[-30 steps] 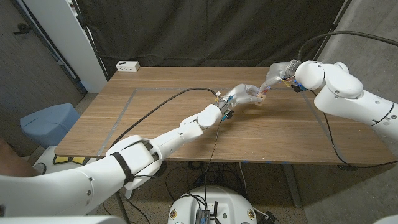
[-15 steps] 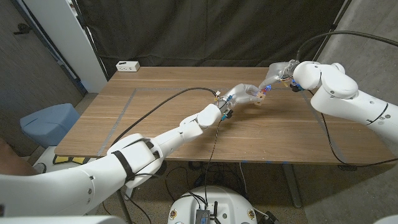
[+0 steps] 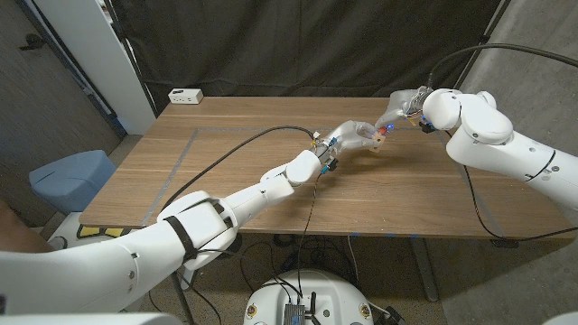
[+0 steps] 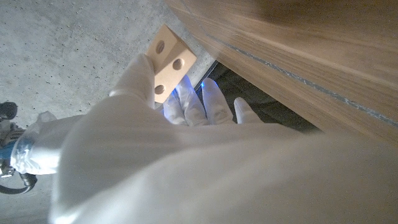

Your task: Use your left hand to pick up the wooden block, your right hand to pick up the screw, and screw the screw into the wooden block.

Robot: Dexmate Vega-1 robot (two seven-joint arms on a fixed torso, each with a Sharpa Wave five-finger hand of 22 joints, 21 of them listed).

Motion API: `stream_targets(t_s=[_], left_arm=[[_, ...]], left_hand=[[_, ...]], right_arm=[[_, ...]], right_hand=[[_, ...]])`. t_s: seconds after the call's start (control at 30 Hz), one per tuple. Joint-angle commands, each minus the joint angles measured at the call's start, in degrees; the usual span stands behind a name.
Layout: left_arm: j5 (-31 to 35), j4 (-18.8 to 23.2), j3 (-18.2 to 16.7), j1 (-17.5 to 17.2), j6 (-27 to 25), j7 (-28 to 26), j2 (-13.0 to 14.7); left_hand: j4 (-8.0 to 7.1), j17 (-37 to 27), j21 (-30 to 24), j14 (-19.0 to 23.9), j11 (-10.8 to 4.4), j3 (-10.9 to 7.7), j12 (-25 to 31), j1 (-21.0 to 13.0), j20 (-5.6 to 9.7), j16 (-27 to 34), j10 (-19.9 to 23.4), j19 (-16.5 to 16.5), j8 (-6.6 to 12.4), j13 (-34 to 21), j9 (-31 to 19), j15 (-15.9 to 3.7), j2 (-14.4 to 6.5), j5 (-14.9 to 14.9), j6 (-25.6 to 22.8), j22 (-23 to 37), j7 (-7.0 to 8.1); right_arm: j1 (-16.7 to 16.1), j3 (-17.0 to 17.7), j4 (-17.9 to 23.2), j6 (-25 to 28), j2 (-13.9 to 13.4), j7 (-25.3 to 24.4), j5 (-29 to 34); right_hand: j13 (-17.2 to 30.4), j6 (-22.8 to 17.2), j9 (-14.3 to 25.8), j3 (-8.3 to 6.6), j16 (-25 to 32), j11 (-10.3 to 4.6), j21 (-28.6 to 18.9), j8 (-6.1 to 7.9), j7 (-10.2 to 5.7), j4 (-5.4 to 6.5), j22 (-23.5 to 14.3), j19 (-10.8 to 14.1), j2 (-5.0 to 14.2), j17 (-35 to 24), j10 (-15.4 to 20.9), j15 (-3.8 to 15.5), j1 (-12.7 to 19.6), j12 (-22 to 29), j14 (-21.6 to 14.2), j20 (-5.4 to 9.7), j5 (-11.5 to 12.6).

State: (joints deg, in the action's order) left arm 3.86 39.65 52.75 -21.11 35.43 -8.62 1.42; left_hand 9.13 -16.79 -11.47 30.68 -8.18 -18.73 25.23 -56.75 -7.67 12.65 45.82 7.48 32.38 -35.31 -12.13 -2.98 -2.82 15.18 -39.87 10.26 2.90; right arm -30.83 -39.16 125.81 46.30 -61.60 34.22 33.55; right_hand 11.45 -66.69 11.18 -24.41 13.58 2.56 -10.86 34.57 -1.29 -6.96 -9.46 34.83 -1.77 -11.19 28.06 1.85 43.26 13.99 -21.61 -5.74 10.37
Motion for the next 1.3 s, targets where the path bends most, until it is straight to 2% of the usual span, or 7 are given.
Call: stream_targets(t_s=[0.03, 0.3, 0.67, 0.87, 0.97, 1.13, 1.3], left_arm=[[0.2, -0.2, 0.2, 0.2, 0.5, 0.0, 0.1], [0.3, 0.8, 0.1, -0.2, 0.0, 0.0, 0.4], [0.4, 2.5, -0.1, -0.9, -0.9, -0.1, 1.0], [0.6, 3.0, -0.1, -1.1, -1.1, -0.2, 1.1], [0.7, 3.1, -0.1, -1.2, -1.1, -0.3, 1.2], [0.8, 3.3, -0.2, -1.3, -1.0, -0.4, 1.3], [0.9, 3.8, -0.2, -1.5, -1.0, -0.7, 1.5]], left_hand=[[-0.31, -0.2, -0.1, 0.5, -4.27, -0.17, 3.0, -0.8, 0.03, 0.4, 4.6, -0.1, 1.46, -1.4, 0.0, -5.19, -1.4, 0.4, -10.9, 0.1, 3.47], [-0.29, -0.1, -0.1, 0.7, -4.28, -0.22, 3.0, -0.8, 0.14, 0.3, 5.0, 0.0, 1.58, -1.2, 0.0, -5.27, -1.3, 0.2, -11.3, 0.1, 3.51], [-0.37, 0.0, -0.1, 0.7, -4.27, -0.25, 3.0, -0.7, 0.14, 0.3, 5.1, 0.0, 1.58, -1.2, 0.0, -5.28, -1.2, 0.0, -11.3, 0.1, 3.59], [-0.39, 0.1, -0.1, 0.8, -4.27, -0.32, 3.0, -0.7, 0.11, 0.2, 5.1, 0.0, 1.59, -1.1, 0.0, -5.31, -1.2, 0.0, -11.4, 0.1, 3.55], [-0.35, 0.1, -0.1, 0.8, -4.24, -0.34, 3.0, -0.7, 0.16, 0.2, 5.2, 0.0, 1.6, -1.1, 0.1, -5.27, -1.2, -0.1, -11.4, 0.1, 3.51], [-0.38, 0.1, -0.1, 0.9, -4.23, -0.33, 3.0, -0.7, 0.22, 0.2, 5.5, 0.0, 1.64, -1.0, 0.1, -5.32, -1.2, -0.2, -11.6, 0.1, 3.58], [-0.35, 0.1, -0.1, 0.9, -4.27, -0.33, 3.0, -0.7, 0.2, 0.3, 5.4, 0.0, 1.63, -0.9, 0.1, -5.3, -1.2, -0.3, -11.6, 0.1, 3.57]], right_arm=[[0.3, -0.9, 0.1, 1.0, 0.6, 0.8, 2.7], [0.1, -1.3, 0.4, 2.0, 1.0, 1.3, 5.1], [-0.5, -1.6, 0.4, 2.9, 1.6, 1.9, 7.7], [-0.9, -1.7, 0.5, 3.3, 1.9, 2.3, 9.3], [-0.7, -2.1, 0.6, 3.5, 2.0, 3.1, 10.5], [-0.8, -2.1, 1.0, 3.8, 1.9, 4.5, 12.3], [-1.7, -1.2, 1.7, 4.2, 1.7, 5.0, 12.8]], right_hand=[[0.1, -2.0, 0.1, 0.4, 0.5, -0.13, -0.2, 0.61, 0.11, -0.16, -0.1, 1.0, 0.21, 0.0, 0.9, 0.14, -0.8, 0.2, -0.8, 0.12, 0.0], [0.0, -4.6, -0.1, 0.58, 0.6, -0.85, -0.3, 1.1, -0.04, -0.32, -0.1, 1.6, 0.61, 0.0, 2.3, 0.53, -1.2, 0.2, -1.7, 0.4, 0.0], [-0.2, -8.4, -0.4, 0.71, 0.8, -3.24, -0.2, 1.69, -0.48, -0.71, -0.1, 2.1, 1.32, 0.0, 4.8, 1.5, -1.4, 0.3, -3.1, 0.71, 0.1], [-0.2, -10.3, -0.5, 0.81, 0.8, -4.05, -0.1, 2.0, -0.4, -0.87, -0.1, 2.2, 1.53, 0.0, 5.8, 1.93, -1.6, 0.2, -3.6, 0.86, 0.1], [-0.2, -10.4, -0.5, 0.98, 0.8, -4.25, -0.1, 1.9, -0.32, -0.88, -0.1, 2.2, 1.34, 0.0, 6.4, 1.98, -1.8, 0.3, -3.7, 0.88, 0.0], [-0.3, -10.1, -0.7, 1.99, 0.6, -4.27, 0.1, 1.27, -0.07, -0.18, -0.1, 2.1, 0.36, 0.0, 6.1, 1.86, -4.1, -0.2, -3.8, 0.74, -0.2], [-0.3, -9.2, -0.7, 2.61, 0.3, -4.16, 0.1, 0.5, -0.06, 0.15, -0.1, 2.0, -0.18, -0.1, 5.7, 1.68, -5.6, -0.7, -3.6, 0.53, -0.2]])
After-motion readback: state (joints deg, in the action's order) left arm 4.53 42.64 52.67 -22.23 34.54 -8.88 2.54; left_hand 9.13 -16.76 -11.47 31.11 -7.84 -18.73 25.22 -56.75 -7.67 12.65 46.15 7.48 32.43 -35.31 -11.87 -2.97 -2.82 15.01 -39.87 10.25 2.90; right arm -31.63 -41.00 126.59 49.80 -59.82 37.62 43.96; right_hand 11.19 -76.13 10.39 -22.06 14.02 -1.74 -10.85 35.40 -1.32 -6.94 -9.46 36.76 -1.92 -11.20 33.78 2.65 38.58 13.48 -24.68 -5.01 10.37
